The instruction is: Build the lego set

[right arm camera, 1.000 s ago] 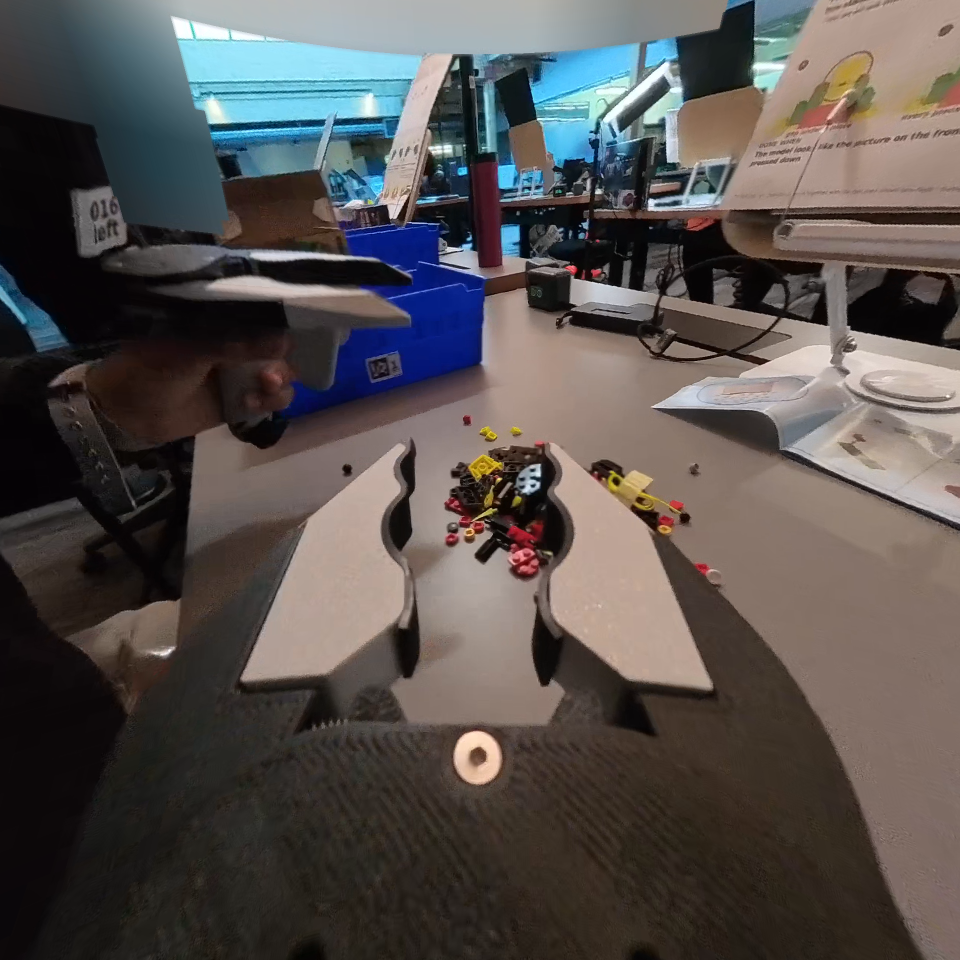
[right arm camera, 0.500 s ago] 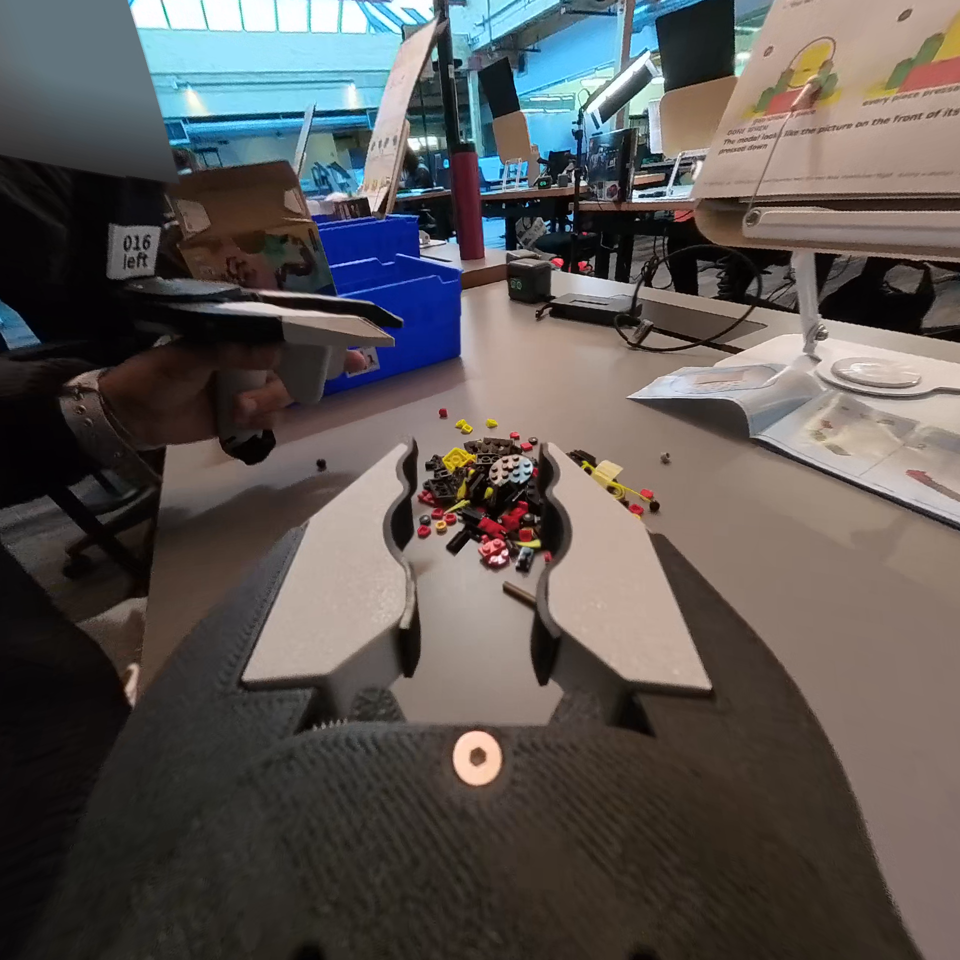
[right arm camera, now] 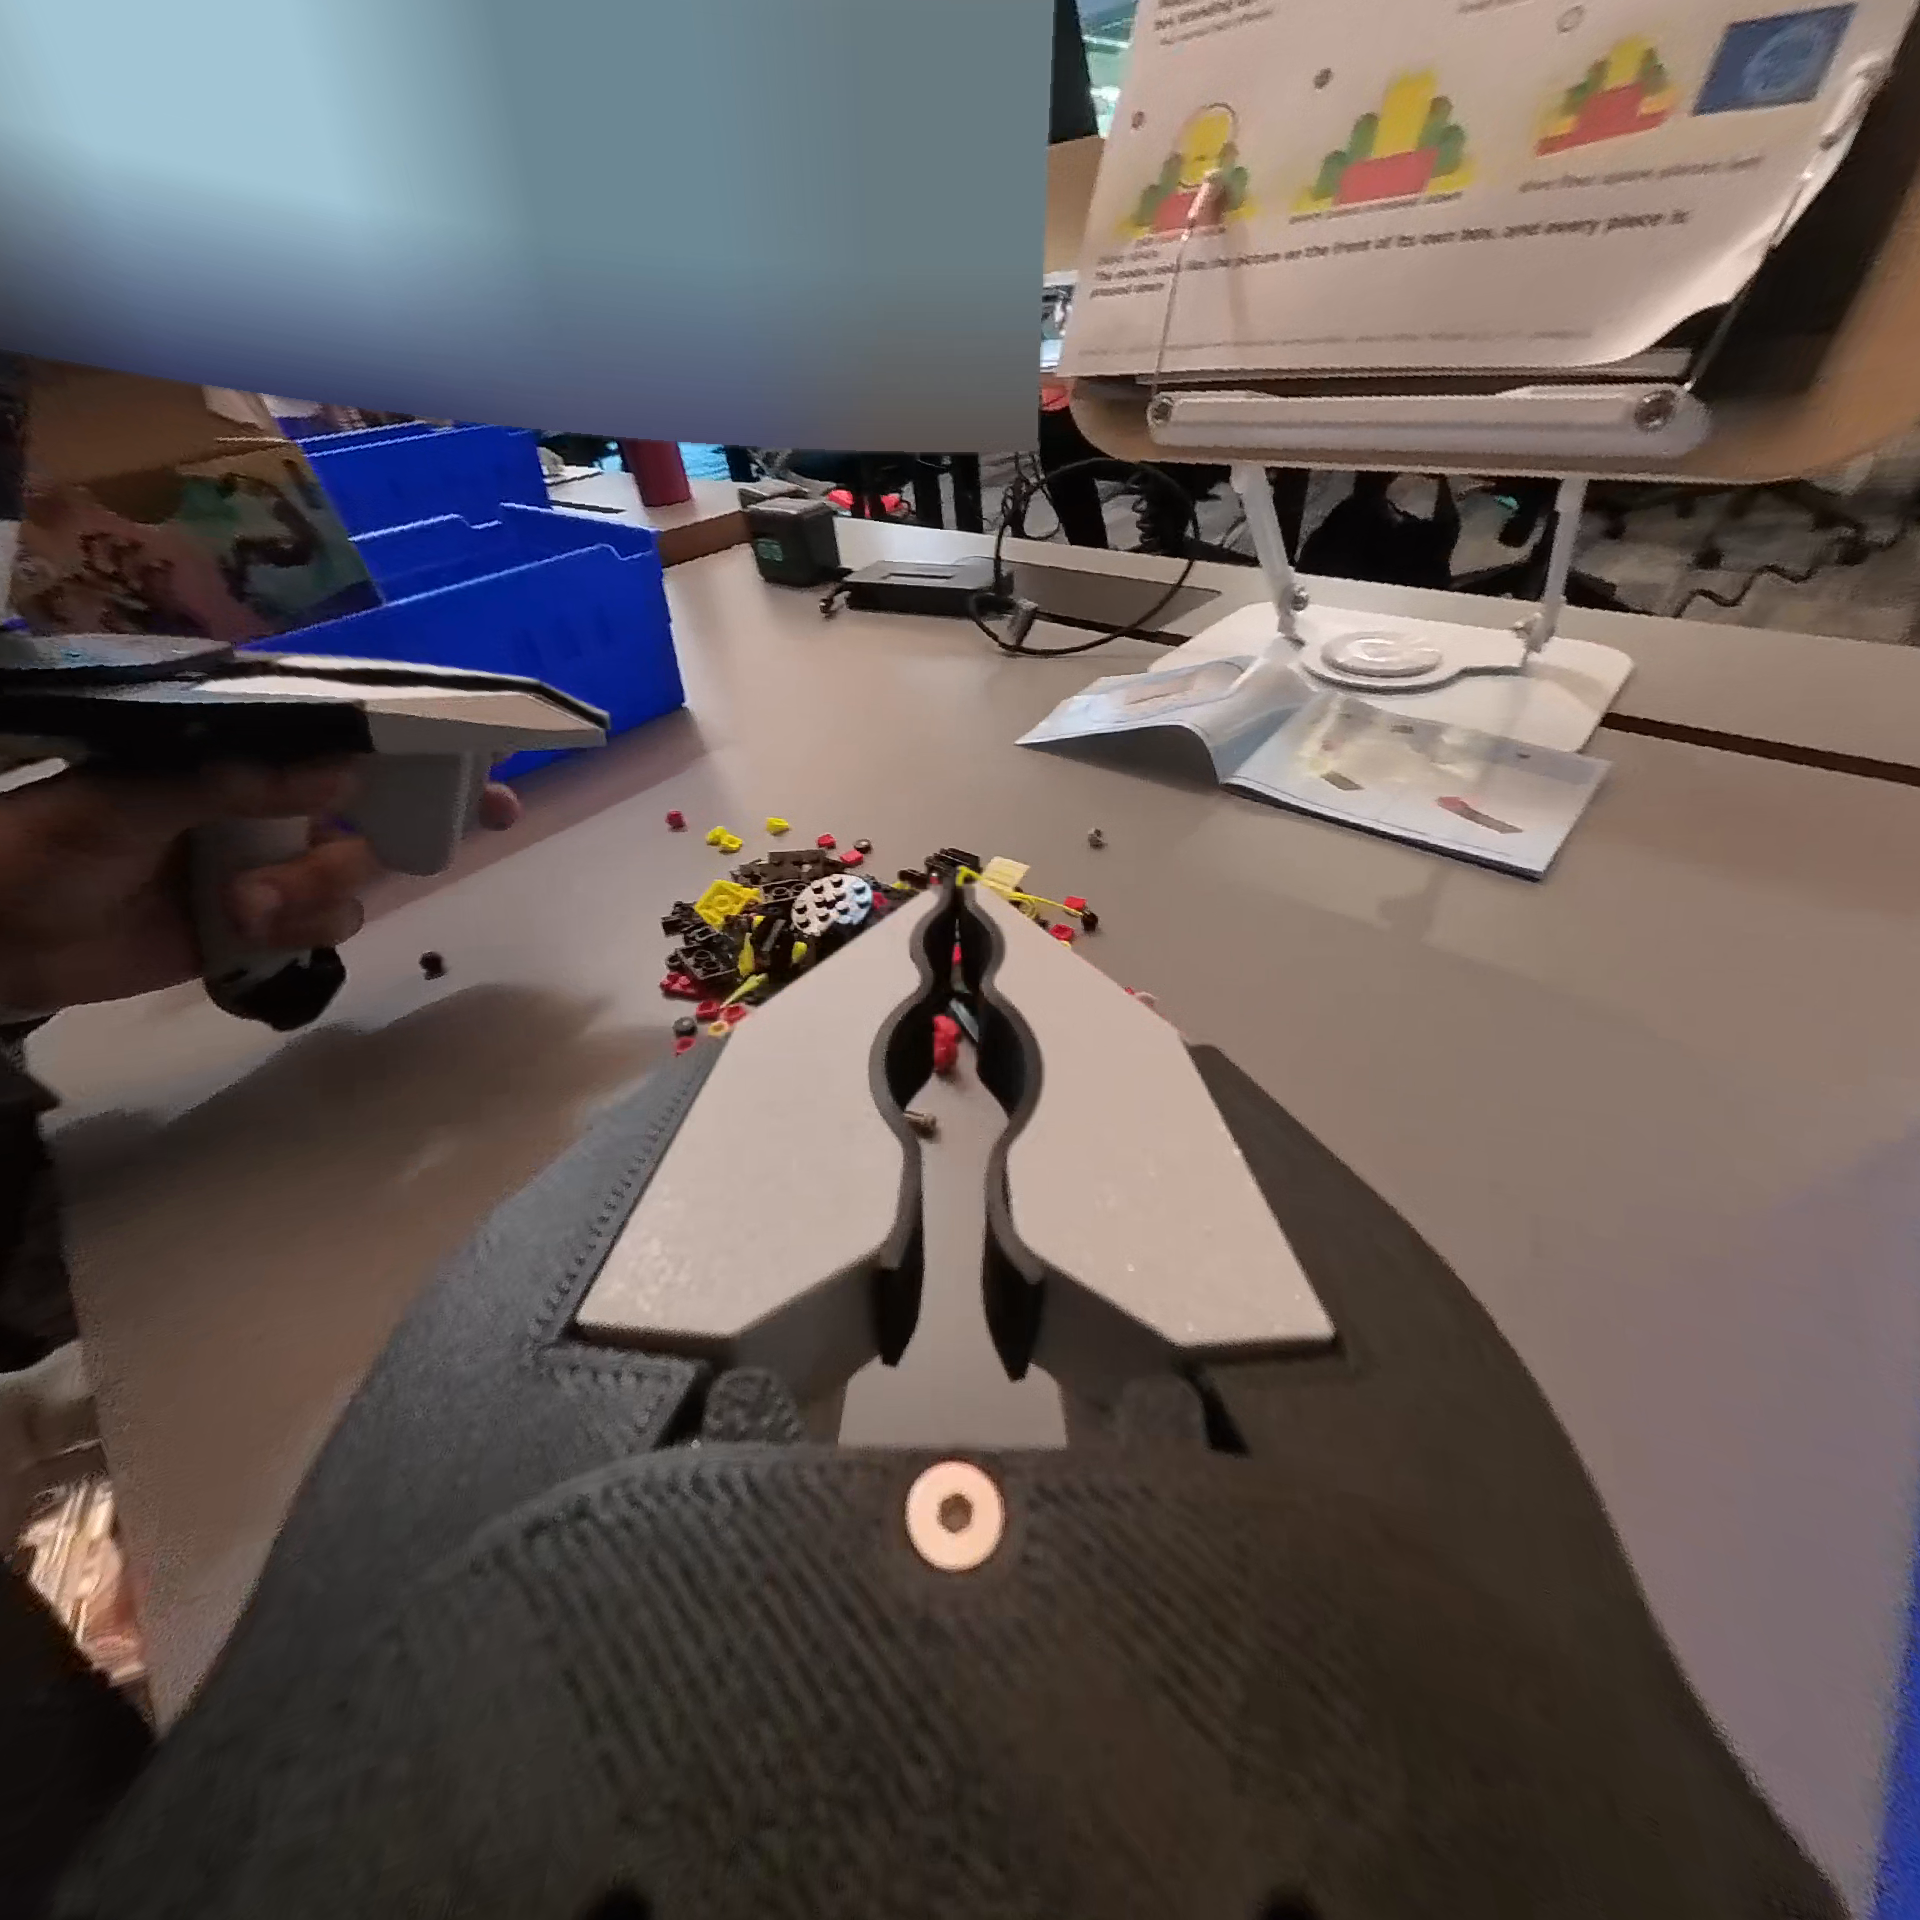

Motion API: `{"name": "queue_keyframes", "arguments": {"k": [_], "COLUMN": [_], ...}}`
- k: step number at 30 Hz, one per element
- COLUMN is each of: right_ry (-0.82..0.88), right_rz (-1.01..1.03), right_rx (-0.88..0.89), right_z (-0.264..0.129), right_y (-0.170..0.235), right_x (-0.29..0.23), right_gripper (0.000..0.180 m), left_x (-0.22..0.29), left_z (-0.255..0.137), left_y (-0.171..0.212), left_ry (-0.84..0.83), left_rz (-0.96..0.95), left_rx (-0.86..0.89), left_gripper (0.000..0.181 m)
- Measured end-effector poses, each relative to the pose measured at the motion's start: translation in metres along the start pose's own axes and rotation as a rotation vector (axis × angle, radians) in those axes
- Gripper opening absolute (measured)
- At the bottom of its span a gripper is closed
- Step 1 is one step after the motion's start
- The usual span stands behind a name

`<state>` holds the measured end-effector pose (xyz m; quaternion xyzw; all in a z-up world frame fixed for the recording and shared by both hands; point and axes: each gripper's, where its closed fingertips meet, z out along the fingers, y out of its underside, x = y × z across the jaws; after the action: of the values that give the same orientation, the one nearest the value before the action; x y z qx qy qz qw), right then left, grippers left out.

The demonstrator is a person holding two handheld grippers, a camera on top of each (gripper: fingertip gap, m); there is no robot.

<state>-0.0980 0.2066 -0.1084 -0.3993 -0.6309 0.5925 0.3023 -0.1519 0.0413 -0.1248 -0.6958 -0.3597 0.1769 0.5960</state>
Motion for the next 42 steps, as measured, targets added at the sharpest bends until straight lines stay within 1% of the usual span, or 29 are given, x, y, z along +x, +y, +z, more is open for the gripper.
{"name": "queue_keyframes", "arguments": {"k": [3,6,8,11,19,24,26,29,30,37,39,42], "right_ry": [0.036,0.063,0.094,0.095,0.008,-0.020,-0.035,-0.081,-0.094,-0.123,-0.141,-0.180], "right_rz": [-0.019,-0.052,-0.083,-0.100,-0.013,-0.028,-0.045,-0.062,-0.064,-0.116,-0.134,-0.176], "right_rx": [-0.001,-0.026,-0.078,-0.108,-0.178,-0.206,-0.213,-0.246,-0.262,-0.319,-0.342,-0.320], "right_z": [0.002,0.008,0.013,0.019,0.025,0.028,0.028,0.030,0.030,0.033,0.039,0.058], "right_y": [0.003,0.011,0.023,0.026,0.036,0.040,0.041,0.046,0.049,0.058,0.061,0.055], "right_x": [0.007,0.015,0.023,0.027,0.025,0.019,0.016,0.008,0.005,-0.003,-0.007,-0.018], "right_gripper": [0.000,0.000,0.000,0.000,0.000,0.000,0.007,0.028,0.032,0.044,0.050,0.052], "left_x": [-0.004,-0.012,-0.014,-0.019,-0.026,-0.025,-0.021,-0.019,-0.020,-0.019,-0.020,-0.020], "left_z": [0.005,0.009,0.013,0.018,0.026,0.027,0.026,0.024,0.023,0.020,0.021,0.022], "left_y": [0.006,0.013,0.016,0.018,0.024,0.022,0.019,0.018,0.019,0.019,0.020,0.022], "left_ry": [0.005,-0.009,0.004,0.007,0.007,0.002,0.008,0.014,0.015,0.010,0.005,0.008], "left_rz": [-0.015,-0.036,-0.073,-0.105,-0.143,-0.107,-0.090,-0.104,-0.115,-0.115,-0.108,-0.118], "left_rx": [-0.021,-0.050,-0.081,-0.090,-0.114,-0.109,-0.106,-0.114,-0.118,-0.127,-0.129,-0.136], "left_gripper": [0.000,0.000,0.000,0.000,0.000,0.000,0.000,0.000,0.000,0.002,0.002,0.004]}}
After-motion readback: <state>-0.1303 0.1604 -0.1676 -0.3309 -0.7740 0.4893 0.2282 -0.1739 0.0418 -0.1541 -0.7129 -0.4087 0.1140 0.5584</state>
